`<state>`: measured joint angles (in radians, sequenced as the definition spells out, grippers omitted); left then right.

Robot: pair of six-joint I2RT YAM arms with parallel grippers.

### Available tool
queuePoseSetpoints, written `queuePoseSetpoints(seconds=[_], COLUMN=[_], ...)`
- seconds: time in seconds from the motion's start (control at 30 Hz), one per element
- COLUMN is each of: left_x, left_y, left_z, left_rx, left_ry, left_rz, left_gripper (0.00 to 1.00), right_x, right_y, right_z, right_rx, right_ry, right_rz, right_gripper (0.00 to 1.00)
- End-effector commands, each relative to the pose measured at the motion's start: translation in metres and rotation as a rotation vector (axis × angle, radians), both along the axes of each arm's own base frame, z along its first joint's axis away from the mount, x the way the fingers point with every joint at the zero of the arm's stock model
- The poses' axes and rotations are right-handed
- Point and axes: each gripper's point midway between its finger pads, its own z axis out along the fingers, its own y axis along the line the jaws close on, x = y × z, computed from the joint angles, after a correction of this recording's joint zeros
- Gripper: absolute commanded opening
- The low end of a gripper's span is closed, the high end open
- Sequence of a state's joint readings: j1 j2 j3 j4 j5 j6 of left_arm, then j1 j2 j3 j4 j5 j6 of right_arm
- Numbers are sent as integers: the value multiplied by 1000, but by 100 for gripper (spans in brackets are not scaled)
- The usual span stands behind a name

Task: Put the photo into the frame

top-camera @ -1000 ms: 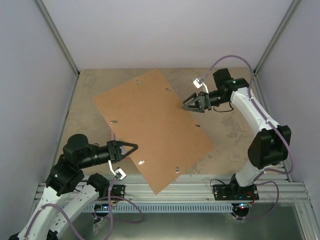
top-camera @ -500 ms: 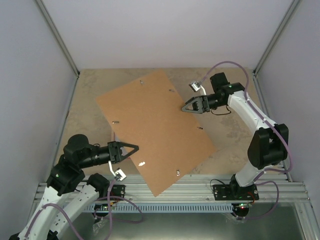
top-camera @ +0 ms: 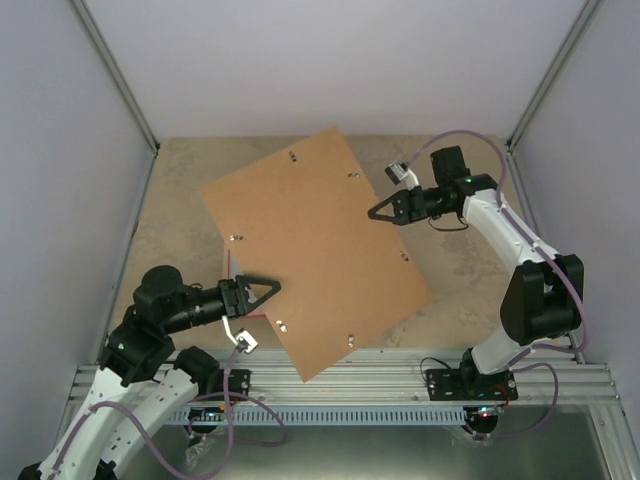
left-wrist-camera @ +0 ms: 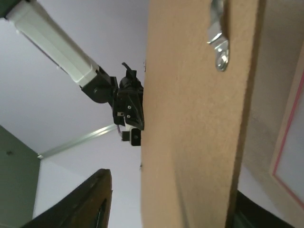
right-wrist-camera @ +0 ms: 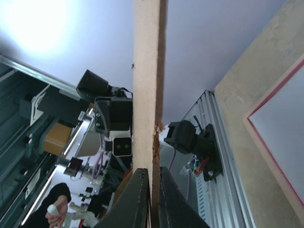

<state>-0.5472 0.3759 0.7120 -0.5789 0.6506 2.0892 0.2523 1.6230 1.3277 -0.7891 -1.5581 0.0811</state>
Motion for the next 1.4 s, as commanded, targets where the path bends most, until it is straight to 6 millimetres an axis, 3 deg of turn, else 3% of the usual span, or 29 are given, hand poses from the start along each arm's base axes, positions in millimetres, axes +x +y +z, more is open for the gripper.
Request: queuePoseSetpoints(seconds=[0.0,0.13,0.3,0.53,0.63,0.77,0.9,1.13,1.27,1.37], left_x=[6,22,50,92,124,157,182,216,239,245], left_y=[-4,-2,4,20,28,37,51,103,156,181], left_z=[27,24,25,33,39,31,30,6,-26,-55], left_rx=[-35,-62,-149,-341,-478,-652,-846,-1206,-1473,-1599], left_ry=[-201,-127,56,459,665,922,1205,1683,1832,1889], left_rz=[-14,68,229,520,705,893,974,1024,1113,1189], left_gripper=[62,80,89,90,89,88,88,84,81,79], right_x=[12,29,51,76,92,104,110,110,114,120], right_y=[-25,-44,-61,-69,-69,-61,-51,-37,-26,-18], right_z=[23,18,7,-5,-20,-32,-35,-39,-55,-64], right_rx=[100,79,23,-19,-33,-25,1,31,18,10], right_ry=[-77,-75,-75,-44,-26,5,4,11,57,89], right_rz=[-33,-108,-202,-338,-371,-392,-390,-393,-443,-461], right_gripper=[1,1,1,1,0,1,1,1,0,1])
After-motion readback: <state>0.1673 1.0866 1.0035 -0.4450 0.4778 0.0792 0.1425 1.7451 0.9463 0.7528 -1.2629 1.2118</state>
